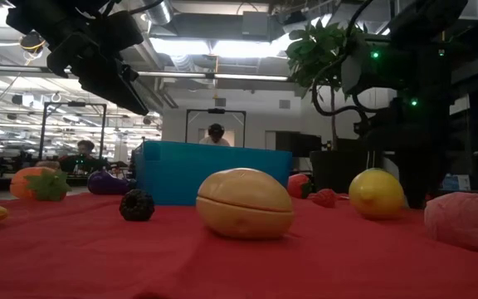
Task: Pick and placing Produce into tupperware
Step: Put the cherry into the blue bin
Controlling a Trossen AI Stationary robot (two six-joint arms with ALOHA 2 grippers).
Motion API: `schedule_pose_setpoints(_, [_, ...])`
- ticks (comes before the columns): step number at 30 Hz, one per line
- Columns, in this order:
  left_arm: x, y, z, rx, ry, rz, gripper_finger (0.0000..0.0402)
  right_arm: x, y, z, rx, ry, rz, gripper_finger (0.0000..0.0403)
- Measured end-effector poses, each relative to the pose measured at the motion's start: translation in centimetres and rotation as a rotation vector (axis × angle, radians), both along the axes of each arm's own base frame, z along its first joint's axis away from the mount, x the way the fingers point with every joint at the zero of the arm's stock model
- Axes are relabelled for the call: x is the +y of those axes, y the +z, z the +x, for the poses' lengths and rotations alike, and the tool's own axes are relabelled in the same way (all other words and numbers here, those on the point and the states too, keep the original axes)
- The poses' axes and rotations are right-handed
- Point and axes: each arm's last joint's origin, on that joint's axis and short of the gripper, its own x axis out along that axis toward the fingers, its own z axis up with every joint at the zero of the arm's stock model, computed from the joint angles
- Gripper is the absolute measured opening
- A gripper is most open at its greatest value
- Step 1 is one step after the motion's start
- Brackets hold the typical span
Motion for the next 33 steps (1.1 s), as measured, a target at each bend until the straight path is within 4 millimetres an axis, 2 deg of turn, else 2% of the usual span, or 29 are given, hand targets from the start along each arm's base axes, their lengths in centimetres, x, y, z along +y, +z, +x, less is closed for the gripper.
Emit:
schedule_pose_setpoints(5, [0.0,0.0,0.0,0.0,-0.002,0.002,0.0096,-0.2,0.9,-0.3,-0.033,0.028,-0.034,0.0098])
schedule_pose_setpoints(15, [0.0,0.1,0.1,-0.012,-0.013,0.016,0.0096,-1.1,4.8,-1.3,-0.222,0.052,-0.067,0.01])
schedule_pose_setpoints(24, [0.0,1.0,0.3,-0.108,-0.001,0.004,0.0096,-1.5,8.6,-2.9,-0.399,0.249,-0.128,0.0098])
schedule_pose_setpoints(33, [-0.3,2.6,-1.0,-0.222,-0.009,-0.008,0.0096,-1.7,12.3,-5.1,-0.582,0.45,-0.292,0.0098])
